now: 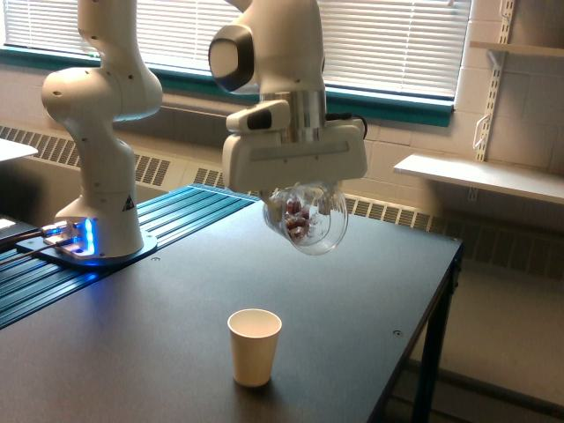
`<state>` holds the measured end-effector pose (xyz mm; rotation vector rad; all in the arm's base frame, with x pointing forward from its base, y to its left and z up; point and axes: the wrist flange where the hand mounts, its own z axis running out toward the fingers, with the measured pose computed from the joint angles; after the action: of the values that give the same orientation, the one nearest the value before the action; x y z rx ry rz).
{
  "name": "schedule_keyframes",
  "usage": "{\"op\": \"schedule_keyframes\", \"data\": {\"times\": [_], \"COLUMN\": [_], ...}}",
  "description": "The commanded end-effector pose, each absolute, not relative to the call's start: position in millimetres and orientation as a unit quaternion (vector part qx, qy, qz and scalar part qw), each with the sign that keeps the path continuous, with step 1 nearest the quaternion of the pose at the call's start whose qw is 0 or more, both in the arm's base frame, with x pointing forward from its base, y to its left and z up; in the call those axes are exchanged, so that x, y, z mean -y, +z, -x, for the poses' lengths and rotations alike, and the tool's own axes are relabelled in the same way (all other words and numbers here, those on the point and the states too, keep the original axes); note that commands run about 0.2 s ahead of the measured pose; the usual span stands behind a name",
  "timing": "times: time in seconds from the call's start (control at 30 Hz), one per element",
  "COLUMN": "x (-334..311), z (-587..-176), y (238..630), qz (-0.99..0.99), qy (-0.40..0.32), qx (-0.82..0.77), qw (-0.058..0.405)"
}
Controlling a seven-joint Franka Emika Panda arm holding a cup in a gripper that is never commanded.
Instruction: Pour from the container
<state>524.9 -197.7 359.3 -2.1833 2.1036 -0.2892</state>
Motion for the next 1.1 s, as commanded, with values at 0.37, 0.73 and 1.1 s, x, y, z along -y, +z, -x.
{"op": "schedule_keyframes", "data": {"times": [0.37,0.73,1.1], "x": [156,180,216], "z": [-492,-477,-458], "y": [312,311,321], "qz": [0.748,0.721,0.686], "qy": [-0.018,0.011,0.011], "qx": [-0.662,-0.692,-0.727], "qw": [0.039,0.037,0.028]}}
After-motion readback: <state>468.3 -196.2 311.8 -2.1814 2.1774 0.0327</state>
